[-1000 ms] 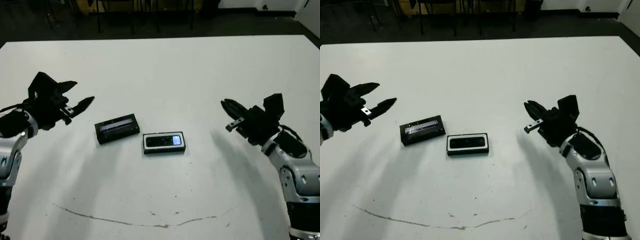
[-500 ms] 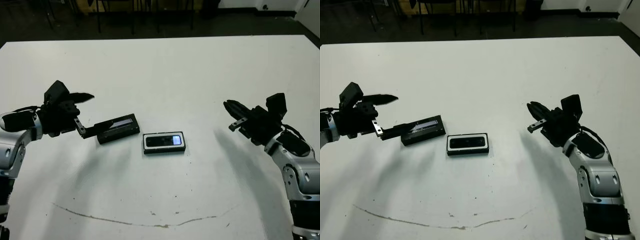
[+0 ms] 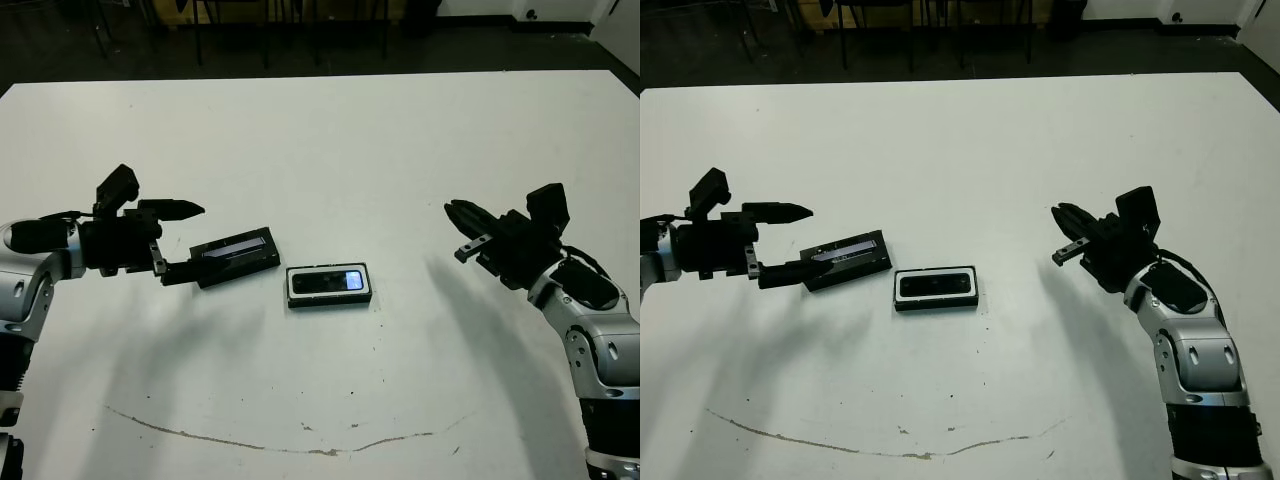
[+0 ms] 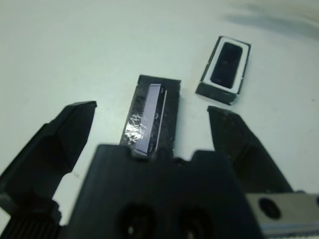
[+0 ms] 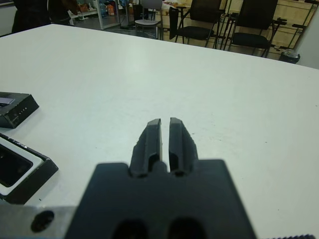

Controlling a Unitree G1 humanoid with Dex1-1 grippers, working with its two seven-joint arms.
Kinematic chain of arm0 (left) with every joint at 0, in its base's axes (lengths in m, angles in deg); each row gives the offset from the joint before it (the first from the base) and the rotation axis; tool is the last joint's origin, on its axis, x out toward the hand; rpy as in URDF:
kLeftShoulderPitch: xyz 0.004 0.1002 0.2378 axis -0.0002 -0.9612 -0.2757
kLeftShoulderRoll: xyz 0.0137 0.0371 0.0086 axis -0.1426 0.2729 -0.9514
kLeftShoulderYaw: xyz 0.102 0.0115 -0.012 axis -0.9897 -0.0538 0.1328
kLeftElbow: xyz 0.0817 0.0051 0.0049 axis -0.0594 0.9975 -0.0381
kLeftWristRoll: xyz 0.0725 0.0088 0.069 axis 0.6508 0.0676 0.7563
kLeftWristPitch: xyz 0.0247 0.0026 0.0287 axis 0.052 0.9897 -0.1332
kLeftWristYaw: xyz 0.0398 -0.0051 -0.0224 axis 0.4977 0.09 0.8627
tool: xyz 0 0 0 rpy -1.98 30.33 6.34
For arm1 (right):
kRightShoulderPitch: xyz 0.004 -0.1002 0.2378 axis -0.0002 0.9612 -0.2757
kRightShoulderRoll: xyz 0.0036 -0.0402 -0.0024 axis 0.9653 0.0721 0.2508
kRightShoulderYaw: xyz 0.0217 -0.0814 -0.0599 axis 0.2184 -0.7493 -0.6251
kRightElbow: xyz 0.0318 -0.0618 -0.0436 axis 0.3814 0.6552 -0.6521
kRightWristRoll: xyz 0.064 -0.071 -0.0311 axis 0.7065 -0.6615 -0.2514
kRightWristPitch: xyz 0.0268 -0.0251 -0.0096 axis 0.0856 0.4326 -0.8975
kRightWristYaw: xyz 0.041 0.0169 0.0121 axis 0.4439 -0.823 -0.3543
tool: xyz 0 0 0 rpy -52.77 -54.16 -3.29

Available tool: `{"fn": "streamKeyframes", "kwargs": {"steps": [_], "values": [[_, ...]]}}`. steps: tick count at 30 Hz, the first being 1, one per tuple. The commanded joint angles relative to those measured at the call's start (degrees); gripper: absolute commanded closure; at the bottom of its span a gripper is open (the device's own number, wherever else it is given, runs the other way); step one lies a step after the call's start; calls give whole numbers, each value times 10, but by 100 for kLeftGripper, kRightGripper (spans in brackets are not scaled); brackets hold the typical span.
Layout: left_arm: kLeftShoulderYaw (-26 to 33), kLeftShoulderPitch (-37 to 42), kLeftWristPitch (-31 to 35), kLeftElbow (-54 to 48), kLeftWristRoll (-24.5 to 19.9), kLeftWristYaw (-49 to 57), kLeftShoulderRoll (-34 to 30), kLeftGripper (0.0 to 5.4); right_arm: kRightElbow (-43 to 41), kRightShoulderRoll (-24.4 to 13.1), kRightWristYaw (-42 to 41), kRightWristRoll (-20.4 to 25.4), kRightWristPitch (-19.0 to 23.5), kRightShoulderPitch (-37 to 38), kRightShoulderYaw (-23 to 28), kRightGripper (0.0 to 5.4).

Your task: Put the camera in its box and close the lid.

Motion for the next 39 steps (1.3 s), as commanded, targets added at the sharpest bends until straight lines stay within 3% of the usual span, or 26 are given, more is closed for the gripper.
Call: {"fn": "streamKeyframes", "kwargs": {"steps": [1,5,18,28,39], "values": [[-18,5,-3,3,21,7,3,2,11,-5,-4,-5,-2,1,-4,540],[-30,12,-10,16,28,2,9,2,5,-7,1,-6,8,2,-6,540],[-59,27,-52,62,60,-9,18,2,21,3,9,-5,-15,3,3,540],[-57,27,-66,97,84,18,33,2,67,0,-18,-1,-59,-2,8,540],[-66,31,-52,116,88,-2,33,2,69,-3,-17,-15,-80,4,3,540]]}}
